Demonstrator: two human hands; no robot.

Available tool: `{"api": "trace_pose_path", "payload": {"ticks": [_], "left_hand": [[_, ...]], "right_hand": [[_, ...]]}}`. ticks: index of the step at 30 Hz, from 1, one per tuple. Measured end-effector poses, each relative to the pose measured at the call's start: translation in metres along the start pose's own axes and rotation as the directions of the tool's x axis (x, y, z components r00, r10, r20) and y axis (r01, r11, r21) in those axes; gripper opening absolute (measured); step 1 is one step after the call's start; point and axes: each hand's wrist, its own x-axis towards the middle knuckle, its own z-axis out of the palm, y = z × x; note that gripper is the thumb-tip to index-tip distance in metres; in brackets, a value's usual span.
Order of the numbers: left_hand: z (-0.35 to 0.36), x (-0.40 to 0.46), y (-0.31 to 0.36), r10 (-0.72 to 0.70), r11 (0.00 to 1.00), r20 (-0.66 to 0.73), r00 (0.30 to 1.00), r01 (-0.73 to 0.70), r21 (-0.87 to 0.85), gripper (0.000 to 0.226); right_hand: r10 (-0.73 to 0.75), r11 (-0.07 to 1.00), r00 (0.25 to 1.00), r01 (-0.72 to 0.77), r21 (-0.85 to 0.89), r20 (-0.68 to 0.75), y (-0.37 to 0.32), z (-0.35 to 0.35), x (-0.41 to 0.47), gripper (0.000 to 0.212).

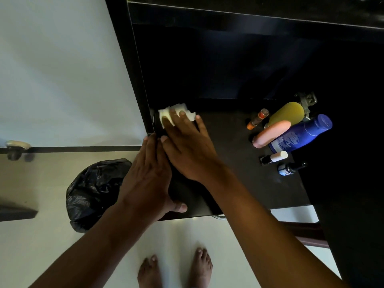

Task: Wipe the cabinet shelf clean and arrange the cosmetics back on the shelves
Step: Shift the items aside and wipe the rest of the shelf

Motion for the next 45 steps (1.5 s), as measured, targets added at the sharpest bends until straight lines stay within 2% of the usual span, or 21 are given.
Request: {"api": "trace_pose_path", "payload": {"ticks": [3, 5, 9, 13, 21, 24, 28, 33, 39, 41, 45], "left_hand": [[0.001, 0.000, 0.000, -0.005, 0.999, 0.012, 1.000, 0.005, 0.046, 0.153], [0.000, 0.000, 0.001, -0.011, 0.999, -0.004, 1.000, 0.011, 0.037, 0.154], [-0.003, 0.000, 0.005, -0.042, 0.997, 0.000, 0.999, 0.042, 0.064, 0.156], [-0.007, 0.001, 0.009, -0.062, 0.992, 0.026, 0.998, 0.059, 0.109, 0.156], [-0.008, 0.002, 0.011, -0.065, 0.987, 0.050, 0.997, 0.057, 0.150, 0.154], [-0.007, 0.003, 0.010, -0.054, 0.988, 0.038, 0.998, 0.048, 0.145, 0.153], [-0.001, 0.003, 0.004, -0.025, 0.996, 0.028, 0.999, 0.023, 0.082, 0.154], [0.007, 0.000, -0.010, 0.050, 0.999, -0.021, 0.999, -0.050, -0.005, 0.155], [0.019, -0.015, -0.028, 0.133, 0.983, -0.073, 0.988, -0.141, -0.115, 0.150], [0.020, -0.023, -0.033, 0.129, 0.983, -0.079, 0.988, -0.138, -0.123, 0.144], [0.016, -0.031, -0.047, 0.129, 0.986, -0.107, 0.986, -0.138, -0.089, 0.116]], "right_hand": [[-0.096, 0.995, 0.995, 0.096, -0.014, 0.001, 0.003, -0.004, -0.029, 0.056], [-0.083, 0.996, 0.995, 0.085, -0.034, 0.054, 0.005, -0.011, -0.051, 0.055], [0.070, 0.992, 0.995, -0.062, -0.111, 0.067, 0.017, -0.025, -0.085, 0.059], [0.228, 0.949, 0.974, -0.221, -0.224, 0.007, 0.033, -0.025, -0.069, 0.064], [0.489, 0.850, 0.869, -0.493, -0.187, -0.070, 0.040, -0.020, 0.013, 0.070], [0.530, 0.824, 0.843, -0.537, -0.180, -0.093, 0.042, -0.015, 0.019, 0.073], [0.442, 0.883, 0.887, -0.456, -0.109, -0.133, 0.049, -0.013, 0.008, 0.068], [0.158, 0.982, 0.983, -0.166, -0.095, -0.090, 0.028, -0.003, -0.013, 0.067], [-0.074, 0.991, 0.996, 0.080, -0.105, 0.058, -0.001, 0.001, -0.084, 0.057], [-0.107, 0.992, 0.991, 0.112, -0.066, 0.078, -0.004, 0.000, -0.115, 0.054], [-0.025, 1.000, 1.000, 0.025, -0.018, -0.006, 0.005, -0.006, -0.145, 0.048]]}}
